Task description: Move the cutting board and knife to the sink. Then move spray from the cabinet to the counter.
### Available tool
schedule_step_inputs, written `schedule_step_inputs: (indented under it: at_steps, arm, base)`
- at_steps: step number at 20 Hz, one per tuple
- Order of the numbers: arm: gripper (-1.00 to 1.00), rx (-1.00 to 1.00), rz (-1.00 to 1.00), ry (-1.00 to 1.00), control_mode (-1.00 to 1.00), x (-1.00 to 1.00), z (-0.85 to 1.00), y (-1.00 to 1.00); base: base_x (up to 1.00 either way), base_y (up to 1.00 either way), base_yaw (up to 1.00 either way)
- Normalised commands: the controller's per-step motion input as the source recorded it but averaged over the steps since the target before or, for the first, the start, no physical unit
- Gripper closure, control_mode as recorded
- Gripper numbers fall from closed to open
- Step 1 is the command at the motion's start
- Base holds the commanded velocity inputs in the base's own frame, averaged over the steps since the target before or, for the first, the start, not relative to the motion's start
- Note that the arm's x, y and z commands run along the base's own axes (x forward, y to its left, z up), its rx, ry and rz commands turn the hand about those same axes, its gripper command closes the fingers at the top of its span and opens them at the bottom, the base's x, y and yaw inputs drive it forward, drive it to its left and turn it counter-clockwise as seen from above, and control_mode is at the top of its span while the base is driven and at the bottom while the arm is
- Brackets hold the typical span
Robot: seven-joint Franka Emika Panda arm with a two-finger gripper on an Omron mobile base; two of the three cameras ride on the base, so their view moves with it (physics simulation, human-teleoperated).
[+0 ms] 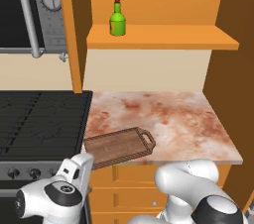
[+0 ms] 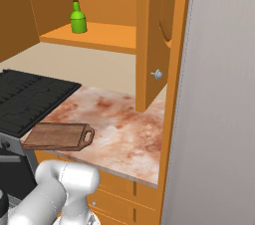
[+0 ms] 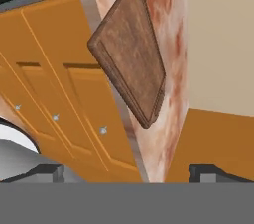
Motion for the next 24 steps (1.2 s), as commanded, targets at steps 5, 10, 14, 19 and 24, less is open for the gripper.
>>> schedule_step_inputs:
  at_steps: [5, 10, 14, 19, 24]
  arm:
    - [-1.00, -0.06, 0.04, -0.05, -1.00, 0.32, -0.18, -0.24]
    - [-1.00, -0.05, 0.05, -0.07, -1.00, 0.31, -0.15, -0.27]
    - [-1.00, -0.09, 0.06, -0.04, -1.00, 0.22, -0.24, -0.26]
    - [-1.00, -0.02, 0.05, -0.04, -1.00, 0.20, -0.25, -0.06]
    - [-1.00, -0.02, 0.00, -0.06, -1.00, 0.36, -0.08, 0.00]
  base:
    - [0.00, 0.00, 0.00]
    - [0.00, 0.00, 0.00]
    - [0.00, 0.00, 0.00]
    - [0.00, 0.00, 0.00]
    - [0.00, 0.00, 0.00]
